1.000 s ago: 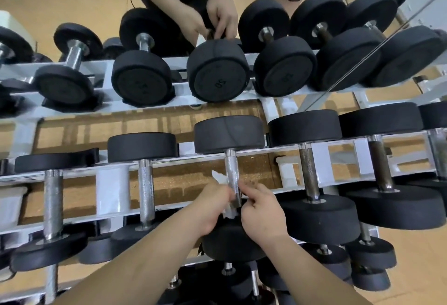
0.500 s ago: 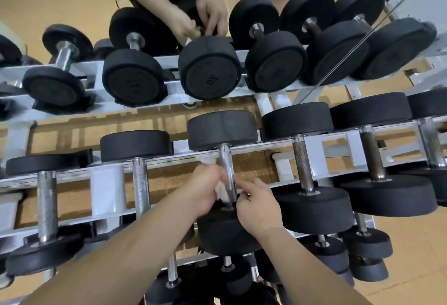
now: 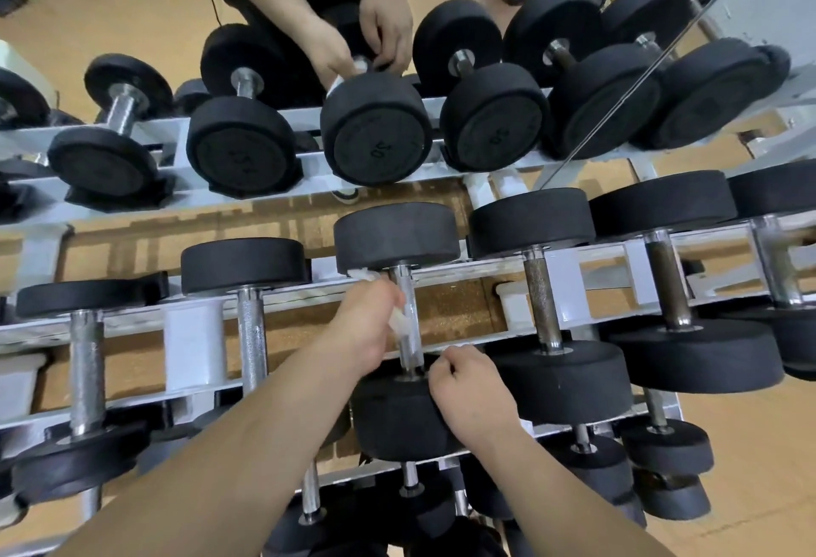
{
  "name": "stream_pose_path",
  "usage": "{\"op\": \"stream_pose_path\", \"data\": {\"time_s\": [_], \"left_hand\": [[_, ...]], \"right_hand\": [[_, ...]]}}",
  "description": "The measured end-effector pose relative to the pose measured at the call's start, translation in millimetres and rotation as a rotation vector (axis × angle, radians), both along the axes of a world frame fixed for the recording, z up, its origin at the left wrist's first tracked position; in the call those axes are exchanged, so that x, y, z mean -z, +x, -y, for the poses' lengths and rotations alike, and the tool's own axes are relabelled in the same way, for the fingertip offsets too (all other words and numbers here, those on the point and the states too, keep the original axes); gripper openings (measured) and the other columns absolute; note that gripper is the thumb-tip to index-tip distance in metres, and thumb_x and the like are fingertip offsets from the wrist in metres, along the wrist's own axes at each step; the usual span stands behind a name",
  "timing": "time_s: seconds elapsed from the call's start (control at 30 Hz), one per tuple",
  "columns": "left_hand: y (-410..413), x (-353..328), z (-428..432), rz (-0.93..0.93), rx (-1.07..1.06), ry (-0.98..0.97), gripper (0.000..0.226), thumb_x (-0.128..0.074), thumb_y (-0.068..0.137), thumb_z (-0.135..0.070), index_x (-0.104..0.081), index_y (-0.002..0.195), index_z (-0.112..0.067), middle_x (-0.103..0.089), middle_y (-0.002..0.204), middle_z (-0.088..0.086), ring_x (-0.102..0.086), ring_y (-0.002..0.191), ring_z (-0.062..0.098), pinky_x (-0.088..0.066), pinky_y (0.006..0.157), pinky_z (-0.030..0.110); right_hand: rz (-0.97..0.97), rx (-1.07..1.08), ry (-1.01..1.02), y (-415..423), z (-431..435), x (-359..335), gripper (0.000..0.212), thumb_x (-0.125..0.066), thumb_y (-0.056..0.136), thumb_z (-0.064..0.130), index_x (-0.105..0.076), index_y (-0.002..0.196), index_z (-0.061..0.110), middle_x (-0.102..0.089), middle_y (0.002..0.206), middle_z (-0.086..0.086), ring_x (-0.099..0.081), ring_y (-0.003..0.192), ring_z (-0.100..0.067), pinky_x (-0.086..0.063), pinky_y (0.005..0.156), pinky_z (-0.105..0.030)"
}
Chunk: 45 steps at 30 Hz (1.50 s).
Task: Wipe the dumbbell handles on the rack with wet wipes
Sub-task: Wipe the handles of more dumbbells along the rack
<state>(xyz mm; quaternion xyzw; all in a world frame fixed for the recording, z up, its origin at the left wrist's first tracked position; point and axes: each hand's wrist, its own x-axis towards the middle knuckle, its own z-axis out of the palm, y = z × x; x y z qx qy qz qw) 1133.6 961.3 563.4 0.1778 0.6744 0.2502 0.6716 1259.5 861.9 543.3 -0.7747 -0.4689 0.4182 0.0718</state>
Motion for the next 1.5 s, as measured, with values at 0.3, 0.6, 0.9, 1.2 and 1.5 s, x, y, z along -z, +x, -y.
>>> {"op": "stream_pose_path", "data": {"time_s": [0.3,0.6,0.9,1.2,1.5], "left_hand": [[-14,8,4,0.04,-0.019,-0.048,0.023,-0.049,0.088,0.009,-0.059,0.107,-0.001,-0.057,0.092,0.013,-0.057,0.088,0.028,-0.049,0.083,0.041],[-8,2,35,-0.106,0.286,-0.041,0.021,-0.048,0.093,0.003,-0.059,0.109,-0.005,-0.059,0.09,0.012,-0.056,0.084,0.026,-0.048,0.079,0.037],[3,-10,53,-0.171,0.38,0.05,0.024,-0.042,0.097,-0.001,-0.057,0.11,-0.015,-0.058,0.092,0.004,-0.052,0.078,0.017,-0.042,0.066,0.03],[8,6,7,-0.202,0.187,0.054,0.023,-0.038,0.103,-0.01,-0.059,0.114,-0.012,-0.063,0.108,0.012,-0.059,0.095,0.027,-0.049,0.081,0.032],[-42,-7,32,-0.213,0.222,0.071,0.019,-0.05,0.101,-0.001,-0.057,0.111,-0.016,-0.063,0.091,-0.002,-0.062,0.08,0.012,-0.053,0.067,0.025]], "right_hand": [[-0.04,0.003,0.054,3,-5,3,0.042,-0.052,0.096,0.031,-0.039,0.056,0.022,-0.048,0.079,0.006,-0.048,0.091,-0.021,-0.039,0.072,-0.036],[-0.151,-0.154,-0.086,23,-1,-16,0.04,-0.052,0.096,0.044,-0.068,0.098,0.007,-0.069,0.106,-0.017,-0.064,0.1,-0.032,-0.054,0.091,-0.045],[-0.194,0.023,-0.104,18,1,-8,0.031,-0.06,0.086,0.041,-0.07,0.081,0.012,-0.056,0.063,0.008,-0.052,0.066,-0.008,-0.044,0.062,-0.025],[-0.214,0.053,-0.104,17,6,-5,0.04,-0.054,0.083,0.048,-0.065,0.084,0.01,-0.055,0.068,0.004,-0.052,0.068,-0.01,-0.044,0.065,-0.029],[-0.219,0.047,-0.081,15,7,-8,0.039,-0.055,0.091,0.042,-0.051,0.075,0.007,-0.042,0.064,0.002,-0.043,0.063,-0.011,-0.037,0.063,-0.031]]}}
